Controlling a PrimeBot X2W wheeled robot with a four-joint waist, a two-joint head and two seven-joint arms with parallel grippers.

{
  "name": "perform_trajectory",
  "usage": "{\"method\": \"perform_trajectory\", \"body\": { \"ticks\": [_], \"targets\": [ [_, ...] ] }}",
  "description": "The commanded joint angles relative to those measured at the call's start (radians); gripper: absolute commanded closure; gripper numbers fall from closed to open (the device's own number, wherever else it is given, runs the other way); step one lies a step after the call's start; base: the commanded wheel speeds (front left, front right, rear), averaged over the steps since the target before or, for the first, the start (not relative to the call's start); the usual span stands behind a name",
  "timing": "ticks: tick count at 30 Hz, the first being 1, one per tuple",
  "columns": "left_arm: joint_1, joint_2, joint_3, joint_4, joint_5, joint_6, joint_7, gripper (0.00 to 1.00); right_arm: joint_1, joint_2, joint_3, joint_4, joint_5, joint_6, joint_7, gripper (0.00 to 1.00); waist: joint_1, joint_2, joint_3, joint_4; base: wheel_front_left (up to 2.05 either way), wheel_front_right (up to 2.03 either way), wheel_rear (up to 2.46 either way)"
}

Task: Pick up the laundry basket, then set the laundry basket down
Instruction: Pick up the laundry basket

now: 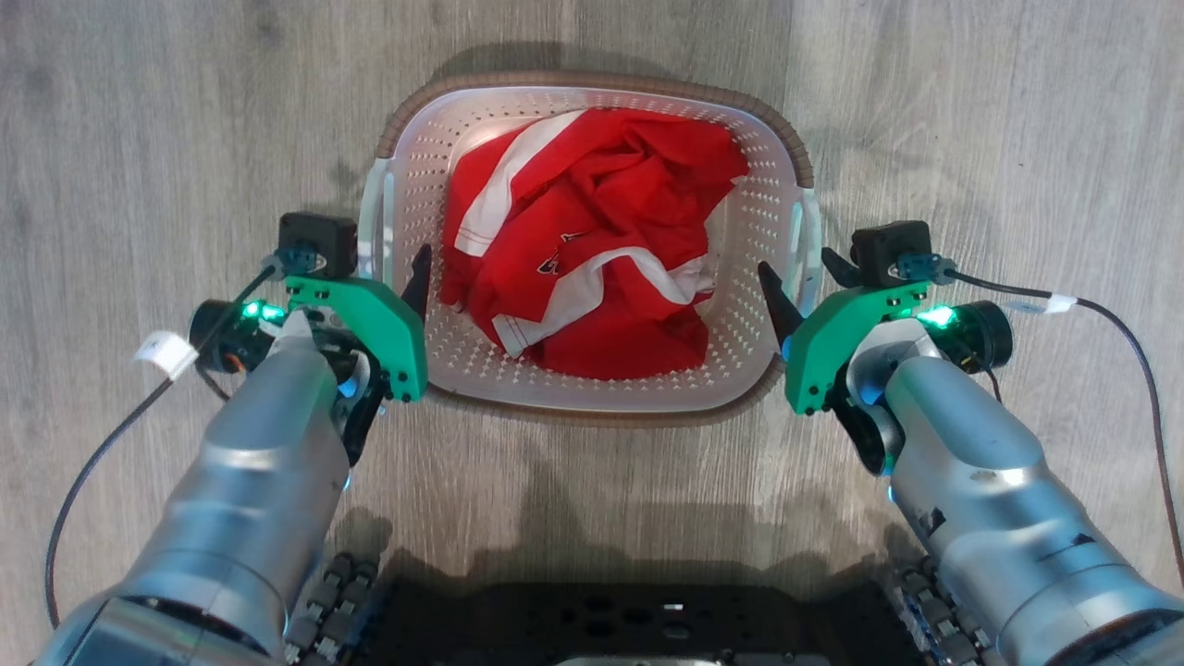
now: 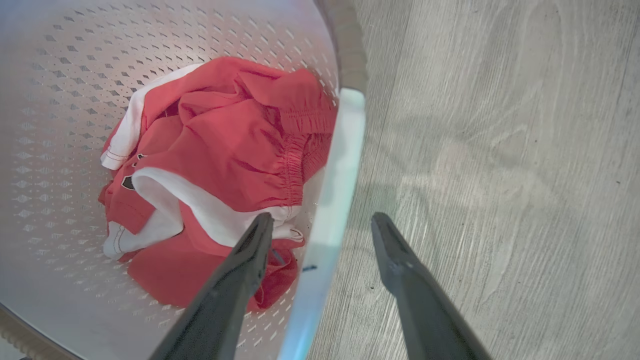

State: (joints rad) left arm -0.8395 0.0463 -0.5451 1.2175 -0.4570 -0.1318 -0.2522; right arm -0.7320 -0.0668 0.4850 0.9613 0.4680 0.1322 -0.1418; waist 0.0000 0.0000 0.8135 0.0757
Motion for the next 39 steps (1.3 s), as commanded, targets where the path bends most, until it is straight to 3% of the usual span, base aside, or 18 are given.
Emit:
{"method": "perform_trajectory", "body": {
  "ticks": [1,4,5,6,7,8,9,26,39],
  "targets": [
    [0.008,0.028,0.01,-0.002,-0.009,0.001,-0.01,0.0,0.043,0.017,0.02,-0.007,0.01,-0.002,0.004,0.0,0.0,0.0,0.0,0.0,0.0,0.0,0.0],
    [0.005,0.029,-0.006,-0.001,-0.025,0.001,-0.01,0.0,0.043,0.017,0.023,-0.006,0.012,-0.002,0.006,0.0,0.0,0.0,0.001,0.001,0.0,0.0,0.0],
    [0.005,0.029,-0.011,-0.001,-0.03,0.001,-0.01,0.04,0.043,0.017,0.024,-0.007,0.013,-0.002,0.007,0.0,0.0,0.0,0.002,0.001,0.0,0.0,0.0],
    [0.005,0.029,-0.016,0.0,-0.036,0.001,-0.01,0.21,0.043,0.017,0.025,-0.007,0.014,-0.002,0.008,0.0,0.0,0.0,0.002,0.001,0.0,0.0,0.0],
    [0.004,0.029,-0.021,-0.001,-0.041,0.001,-0.01,0.36,0.042,0.017,0.026,-0.007,0.014,-0.002,0.008,0.11,0.0,0.0,0.003,0.001,0.0,0.0,0.0],
    [0.003,0.029,-0.027,-0.003,-0.046,0.001,-0.01,0.68,0.042,0.017,0.026,-0.007,0.014,-0.002,0.009,0.64,0.0,0.0,0.005,0.002,0.0,0.0,0.0],
    [0.005,0.028,-0.032,-0.006,-0.054,0.001,-0.01,0.99,0.041,0.017,0.026,-0.007,0.014,-0.002,0.009,1.0,0.0,0.0,0.006,0.003,0.0,0.0,0.0],
    [0.007,0.03,-0.164,-0.026,-0.176,0.001,-0.01,1.0,0.03,0.017,0.018,0.009,0.016,-0.002,0.012,1.0,0.0,0.0,0.008,0.009,0.0,0.0,0.0],
    [0.01,0.063,-0.302,-0.054,-0.272,0.001,0.014,1.0,0.026,0.017,0.065,-0.021,0.069,-0.002,0.085,1.0,0.0,0.0,-0.029,-0.003,0.0,0.0,0.0]
  ]
}}
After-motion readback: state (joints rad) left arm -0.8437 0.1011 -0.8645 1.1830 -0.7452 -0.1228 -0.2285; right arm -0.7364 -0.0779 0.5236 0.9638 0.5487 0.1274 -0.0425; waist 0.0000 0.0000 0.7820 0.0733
